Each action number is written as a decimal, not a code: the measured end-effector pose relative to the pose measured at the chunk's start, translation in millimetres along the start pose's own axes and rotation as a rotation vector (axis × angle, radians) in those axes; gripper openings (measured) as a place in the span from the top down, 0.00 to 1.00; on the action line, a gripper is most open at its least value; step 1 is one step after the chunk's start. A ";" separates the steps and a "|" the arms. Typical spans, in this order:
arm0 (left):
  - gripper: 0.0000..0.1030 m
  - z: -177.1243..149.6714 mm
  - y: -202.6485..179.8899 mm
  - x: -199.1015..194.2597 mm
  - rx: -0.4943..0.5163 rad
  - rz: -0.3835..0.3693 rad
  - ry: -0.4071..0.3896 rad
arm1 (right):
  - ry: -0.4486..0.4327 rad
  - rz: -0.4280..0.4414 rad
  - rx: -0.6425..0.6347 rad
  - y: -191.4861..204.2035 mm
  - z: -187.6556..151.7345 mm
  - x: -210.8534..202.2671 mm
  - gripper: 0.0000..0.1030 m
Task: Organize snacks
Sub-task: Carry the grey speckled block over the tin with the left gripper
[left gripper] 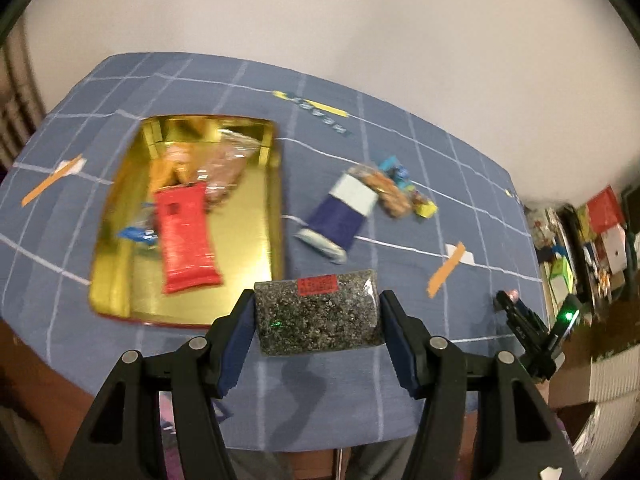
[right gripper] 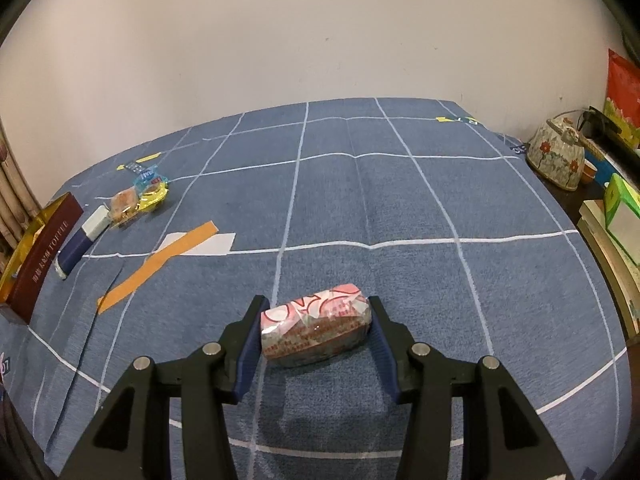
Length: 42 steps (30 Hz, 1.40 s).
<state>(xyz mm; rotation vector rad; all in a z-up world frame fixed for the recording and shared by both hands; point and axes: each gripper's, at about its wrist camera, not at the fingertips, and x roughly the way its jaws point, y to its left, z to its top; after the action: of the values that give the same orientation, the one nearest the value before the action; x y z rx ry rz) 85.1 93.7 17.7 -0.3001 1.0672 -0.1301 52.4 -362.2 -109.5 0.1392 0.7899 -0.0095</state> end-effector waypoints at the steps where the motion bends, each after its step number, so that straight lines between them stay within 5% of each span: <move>1: 0.45 -0.7 7.2 -2.4 -0.011 0.009 -0.005 | 0.001 -0.003 -0.002 0.4 0.0 0.4 0.52; 12: 0.45 2.1 74.7 0.2 -0.096 0.104 -0.012 | 0.014 -0.028 -0.018 2.9 0.0 2.4 0.52; 42: 0.45 51.5 56.9 82.8 0.001 0.235 0.022 | 0.017 -0.033 -0.019 4.1 0.1 2.9 0.52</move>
<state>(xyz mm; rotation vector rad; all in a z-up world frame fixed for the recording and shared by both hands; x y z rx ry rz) 167.7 136.5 -46.3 -0.1707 1.1158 0.0770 54.7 -358.0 -111.0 0.1080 0.8092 -0.0316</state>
